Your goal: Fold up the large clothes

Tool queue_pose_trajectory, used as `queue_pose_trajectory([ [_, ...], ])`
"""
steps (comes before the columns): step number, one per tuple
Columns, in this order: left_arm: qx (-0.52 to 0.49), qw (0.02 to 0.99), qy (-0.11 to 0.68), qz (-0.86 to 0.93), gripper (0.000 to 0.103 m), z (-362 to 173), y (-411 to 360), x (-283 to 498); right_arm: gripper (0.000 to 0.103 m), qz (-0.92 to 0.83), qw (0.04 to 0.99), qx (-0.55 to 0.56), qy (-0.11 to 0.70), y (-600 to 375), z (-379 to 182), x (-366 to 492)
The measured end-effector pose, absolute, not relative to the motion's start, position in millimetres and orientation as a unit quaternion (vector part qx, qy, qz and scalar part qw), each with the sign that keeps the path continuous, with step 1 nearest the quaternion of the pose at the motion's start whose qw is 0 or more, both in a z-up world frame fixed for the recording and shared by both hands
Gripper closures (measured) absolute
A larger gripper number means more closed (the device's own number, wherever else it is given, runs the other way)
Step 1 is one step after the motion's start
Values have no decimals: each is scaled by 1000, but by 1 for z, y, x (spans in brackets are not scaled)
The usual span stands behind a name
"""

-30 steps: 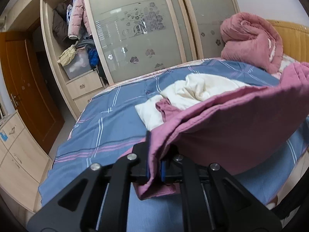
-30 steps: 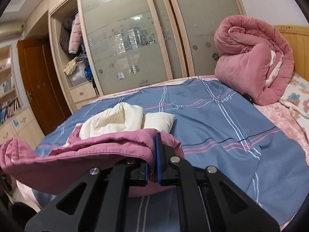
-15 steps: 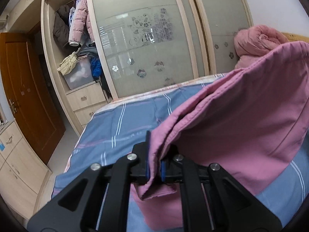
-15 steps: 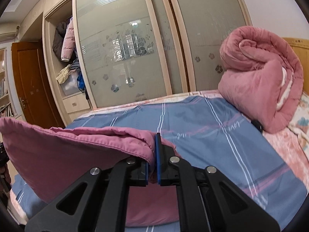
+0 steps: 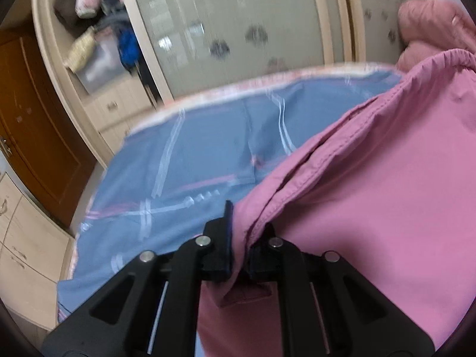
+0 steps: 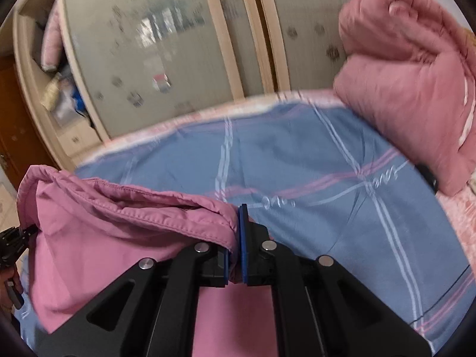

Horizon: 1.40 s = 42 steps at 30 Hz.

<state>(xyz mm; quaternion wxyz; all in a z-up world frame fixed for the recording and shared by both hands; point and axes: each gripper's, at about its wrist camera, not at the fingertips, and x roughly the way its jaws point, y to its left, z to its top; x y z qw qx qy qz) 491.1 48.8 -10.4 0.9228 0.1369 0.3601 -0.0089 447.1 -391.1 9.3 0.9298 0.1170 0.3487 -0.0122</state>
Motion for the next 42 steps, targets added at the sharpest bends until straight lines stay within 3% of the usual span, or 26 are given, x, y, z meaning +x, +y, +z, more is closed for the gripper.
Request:
queue_pose_trajectory([
  [6,159,918,364,10,90,-55,39,504,95,-15,919,106,379,-378,-41,463],
  [8,171,919,355,24,80,-55,37,503,86,-19,921,97,377,-375,-44,466],
  [9,176,921,345,40,62,-51,37,500,84,-24,924,95,369,-375,-43,463],
  [10,181,925,325,71,12,-45,40,500,70,-28,926,96,363,-376,-40,461],
  [11,177,936,290,99,2,-35,45,495,33,-43,931,103,347,-379,-34,455],
  [12,162,946,256,112,2,-25,51,490,15,-56,939,121,316,-385,-24,447],
  [13,122,958,226,126,2,-5,67,485,5,-63,946,141,285,-390,-14,439],
  [19,-28,970,166,176,2,60,112,469,4,-80,968,170,167,-386,53,408],
  [21,-18,975,171,140,2,64,91,469,3,-46,970,134,195,-348,57,423],
  [25,55,963,257,60,2,35,0,489,2,-26,961,69,266,-281,28,467],
  [28,104,951,286,53,2,0,-54,500,1,-48,944,13,326,-254,-12,508],
  [31,125,938,316,66,2,-36,-66,517,1,-29,907,40,419,-258,-69,541],
  [36,69,937,336,59,2,-68,-53,533,1,-9,903,133,408,-285,-104,547],
  [42,72,946,308,75,2,-82,-50,539,1,-11,907,136,399,-282,-105,547],
])
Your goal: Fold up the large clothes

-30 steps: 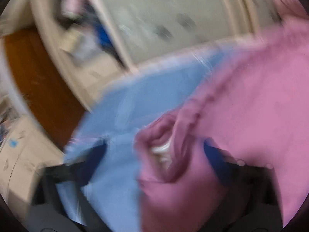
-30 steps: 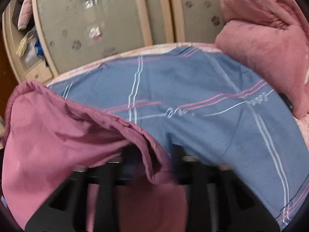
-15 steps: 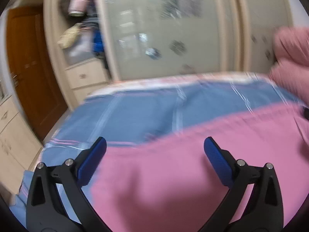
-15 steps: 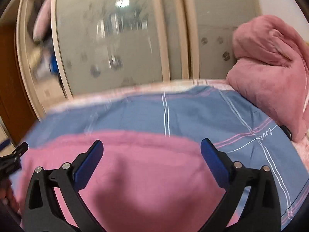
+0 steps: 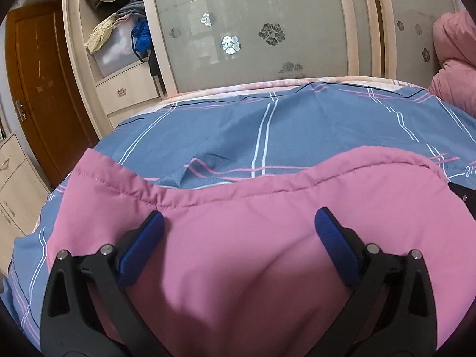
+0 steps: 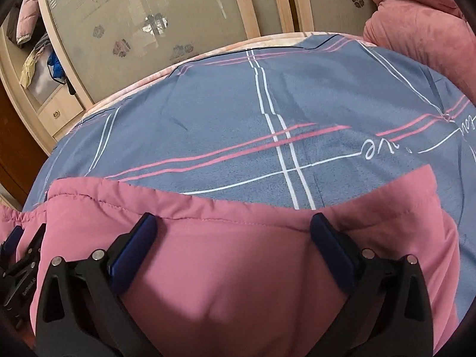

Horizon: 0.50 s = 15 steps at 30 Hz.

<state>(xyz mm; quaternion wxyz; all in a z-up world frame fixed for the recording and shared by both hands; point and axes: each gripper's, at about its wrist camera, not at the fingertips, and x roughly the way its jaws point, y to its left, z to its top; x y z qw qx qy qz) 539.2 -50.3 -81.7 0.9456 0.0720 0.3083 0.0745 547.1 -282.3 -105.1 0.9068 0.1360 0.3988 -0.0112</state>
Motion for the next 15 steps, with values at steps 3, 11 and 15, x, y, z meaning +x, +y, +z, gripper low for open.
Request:
queue_pose_trajectory([
  [3,54,949,304,62,2,-77,-42,539,1,-15,912,132,389,-282,-104,542],
  [11,-48,984,162,52,2,-7,13,459,1,-3,964,191,186,-325,-3,418],
  [15,-36,995,92,23,2,35,30,351,1,21,971,181,154,-345,25,305],
])
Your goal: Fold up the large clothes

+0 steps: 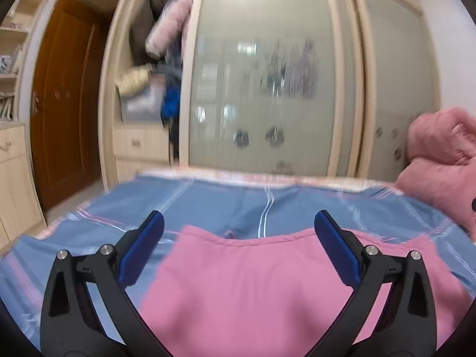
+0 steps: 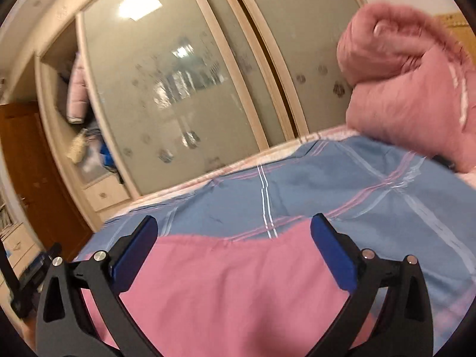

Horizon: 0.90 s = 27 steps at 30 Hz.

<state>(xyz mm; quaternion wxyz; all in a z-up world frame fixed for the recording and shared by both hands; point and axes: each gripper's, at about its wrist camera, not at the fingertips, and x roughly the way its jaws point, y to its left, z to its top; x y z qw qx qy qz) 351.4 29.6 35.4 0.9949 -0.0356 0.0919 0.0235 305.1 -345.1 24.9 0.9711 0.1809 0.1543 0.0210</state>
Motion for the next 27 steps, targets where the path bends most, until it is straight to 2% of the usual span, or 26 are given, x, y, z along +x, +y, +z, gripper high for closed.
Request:
queue_pose_trajectory([
  [7,-86,993,76,36,2,8,44,179,1,-54,970,149,186,-339,-13,163],
  [9,-109,989,91,37,2,1,39,153,1,-80,968,140,193,-328,-26,135],
  [11,-86,990,102,39,2,-4,18,128,1,-68,966,128,214,-314,-28,126],
  [13,-44,992,116,29,2,-5,-2,115,1,-61,965,109,229,-301,-22,120],
  [17,-4,992,129,-8,2,3,-28,98,1,-74,975,80,192,-285,-3,87],
  [27,-8,983,183,8,2,6,-20,80,1,-46,975,36,214,-248,1,54],
])
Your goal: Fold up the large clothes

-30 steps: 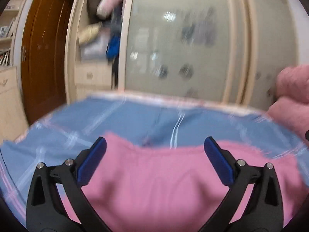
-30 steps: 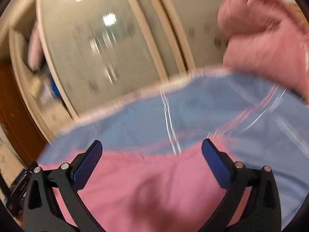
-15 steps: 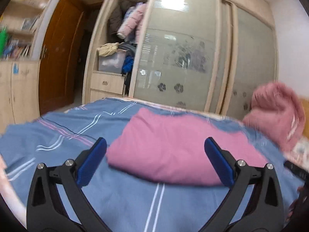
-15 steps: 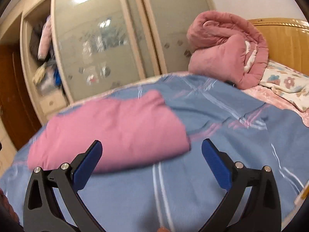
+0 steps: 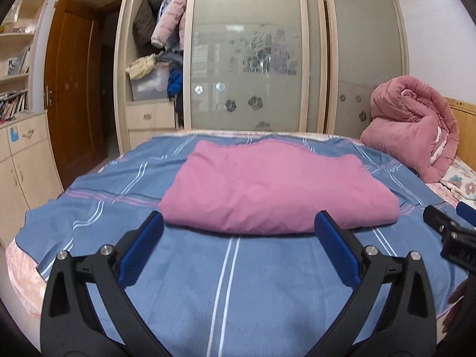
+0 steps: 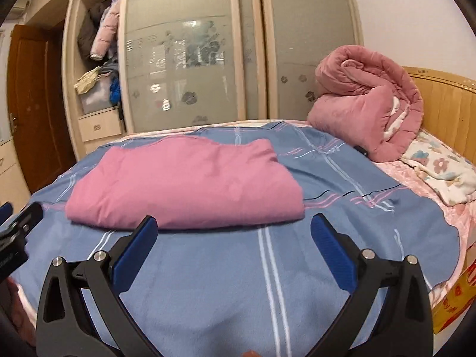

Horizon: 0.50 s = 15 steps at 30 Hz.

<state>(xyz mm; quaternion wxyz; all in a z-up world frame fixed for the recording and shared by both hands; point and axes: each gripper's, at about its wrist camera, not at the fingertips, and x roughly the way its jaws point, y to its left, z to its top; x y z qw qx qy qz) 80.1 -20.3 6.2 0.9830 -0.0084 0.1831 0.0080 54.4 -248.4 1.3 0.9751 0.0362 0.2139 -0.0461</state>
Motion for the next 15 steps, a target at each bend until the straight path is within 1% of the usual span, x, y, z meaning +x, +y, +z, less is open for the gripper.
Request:
queue_pose_trajectory([
  [2,-4,982,188,10,2,5,-17,80,1,-40,973,18,225,-241,1,55],
  [7,3,977,215,14,2,0,-12,85,1,-30,968,23,249,-233,-4,58],
  [15,-8,973,229,23,2,-6,-3,90,1,-33,968,8,248,-225,-6,63],
])
